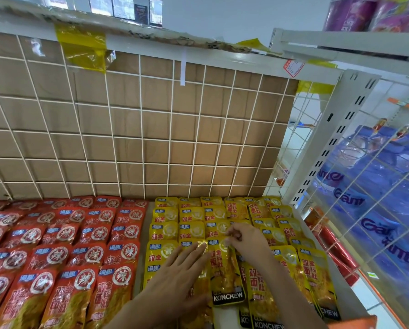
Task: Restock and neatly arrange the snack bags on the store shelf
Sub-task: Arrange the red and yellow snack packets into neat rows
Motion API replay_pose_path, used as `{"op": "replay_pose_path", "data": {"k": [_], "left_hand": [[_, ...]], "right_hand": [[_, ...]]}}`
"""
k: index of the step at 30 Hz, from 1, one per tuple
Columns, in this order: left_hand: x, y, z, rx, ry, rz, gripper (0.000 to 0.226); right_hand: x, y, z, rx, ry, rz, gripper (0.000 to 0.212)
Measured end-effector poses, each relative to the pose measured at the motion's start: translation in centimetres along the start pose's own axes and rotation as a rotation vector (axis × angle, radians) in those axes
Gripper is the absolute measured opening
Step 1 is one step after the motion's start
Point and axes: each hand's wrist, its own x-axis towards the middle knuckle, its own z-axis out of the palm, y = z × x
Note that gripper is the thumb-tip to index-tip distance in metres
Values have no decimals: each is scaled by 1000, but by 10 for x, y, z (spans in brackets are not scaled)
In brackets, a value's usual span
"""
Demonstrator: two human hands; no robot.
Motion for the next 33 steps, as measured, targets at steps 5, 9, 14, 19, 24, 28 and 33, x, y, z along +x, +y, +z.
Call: {"op": "replay_pose_path", "data": {"k": [5,9,14,19,24,28,33], "left_hand": [[3,-1,0,-26,47,-1,72],[5,3,-5,-81,156,46,57],[18,20,-14,-63,173,108,47],[23,43,-16,-127,172,180,67],[30,60,-20,-147,103,193,62],[32,62,-17,-143,78,190,70],[29,61,-18,-201,94,179,68]], "right_hand": [[-14,5,-7,112,175,-9,8],[-37,21,-24,93,339,-28,13],[-68,47,-40,-14,384,-27,7],[-80,65,-36,-184,317,-116,22],[-83,78,-33,-263,348,-66,47],[-84,80,-38,-248,270,50,71],[-82,78,-42,-70,316,22,62]]}}
